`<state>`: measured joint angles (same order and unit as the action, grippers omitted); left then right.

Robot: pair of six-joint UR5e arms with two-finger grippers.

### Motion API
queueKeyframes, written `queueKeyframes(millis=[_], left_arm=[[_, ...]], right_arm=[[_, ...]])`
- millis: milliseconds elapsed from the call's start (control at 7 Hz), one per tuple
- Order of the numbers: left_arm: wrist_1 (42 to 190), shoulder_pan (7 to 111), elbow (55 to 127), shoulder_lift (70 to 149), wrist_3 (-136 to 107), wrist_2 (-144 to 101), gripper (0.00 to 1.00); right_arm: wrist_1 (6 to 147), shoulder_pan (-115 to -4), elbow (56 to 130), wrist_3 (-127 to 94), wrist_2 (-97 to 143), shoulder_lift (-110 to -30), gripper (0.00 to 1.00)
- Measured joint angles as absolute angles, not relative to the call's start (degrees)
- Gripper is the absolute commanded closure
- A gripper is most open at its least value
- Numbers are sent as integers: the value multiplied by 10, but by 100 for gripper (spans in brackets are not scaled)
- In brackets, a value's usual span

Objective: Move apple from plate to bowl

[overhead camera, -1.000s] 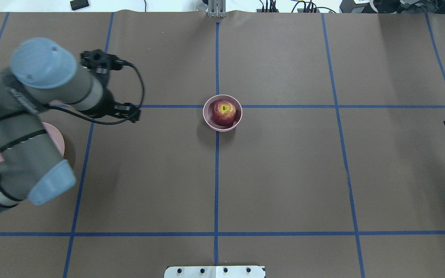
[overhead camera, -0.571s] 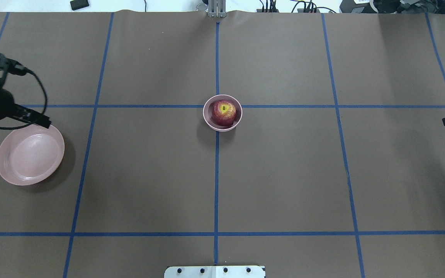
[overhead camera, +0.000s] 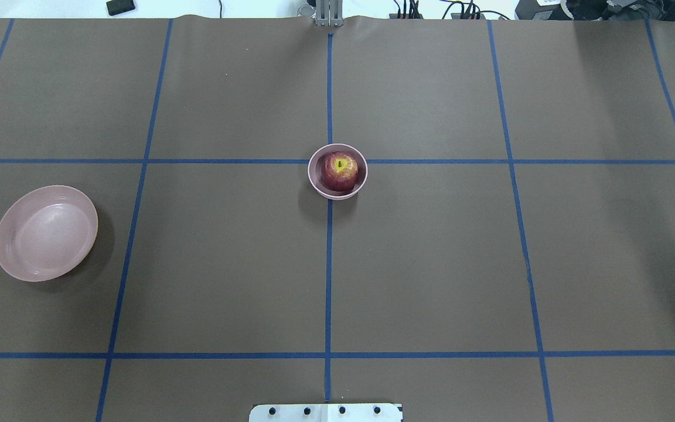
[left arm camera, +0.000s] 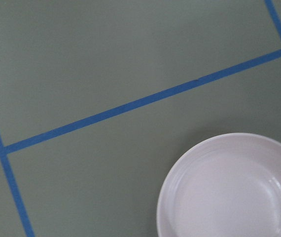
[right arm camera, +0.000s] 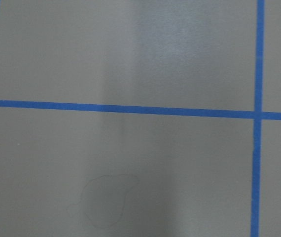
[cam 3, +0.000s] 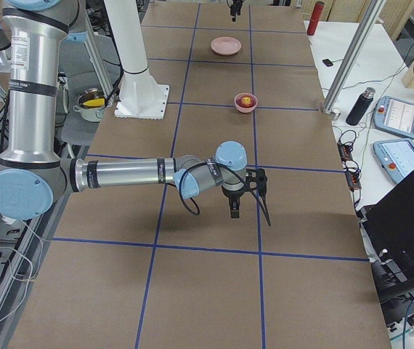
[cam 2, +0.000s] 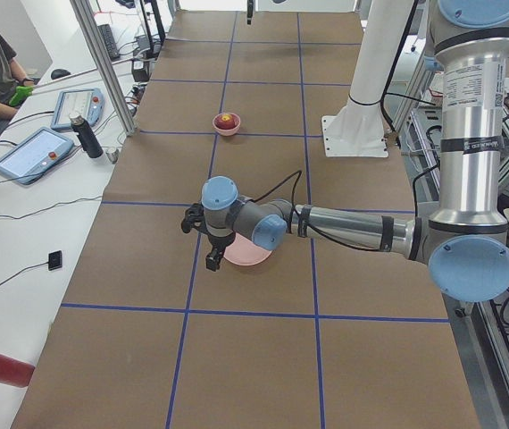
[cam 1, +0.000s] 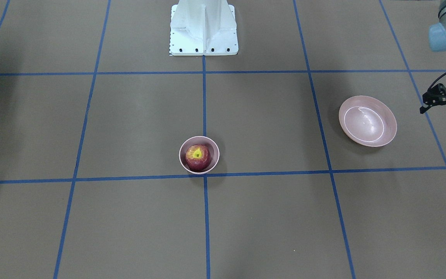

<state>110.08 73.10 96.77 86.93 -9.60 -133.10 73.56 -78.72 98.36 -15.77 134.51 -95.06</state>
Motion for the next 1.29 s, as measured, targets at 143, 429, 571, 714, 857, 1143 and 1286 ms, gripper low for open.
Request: queueKeyframes(millis=[143,429,571,714,857,1143,1286], left_arm=[[1097,736,961,872,-107,-1332,2],[1096,740,964,868,-138,-1333,2],[1100,742,968,860,-160,-1333,2],[1109,745,976,846,-187,-1333,2],[1114,747,980,841,-201,-1333,2],[1112,756,967,868,-213,-1322,2],[1108,768,946,895,-212,-1298,2]], right_arm=[[764,-795,974,-116,1340,-937,0],[781,-802,967,-90,1337,-925,0],[782,-809,968,-89,1339,-924,0],[783,-818,970,-88,1342,-924,0],[783,-822,970,-88,1342,-925,0],[785,-824,966,-88,1343,-924,0],[789,-826,965,-88,1343,-921,0]])
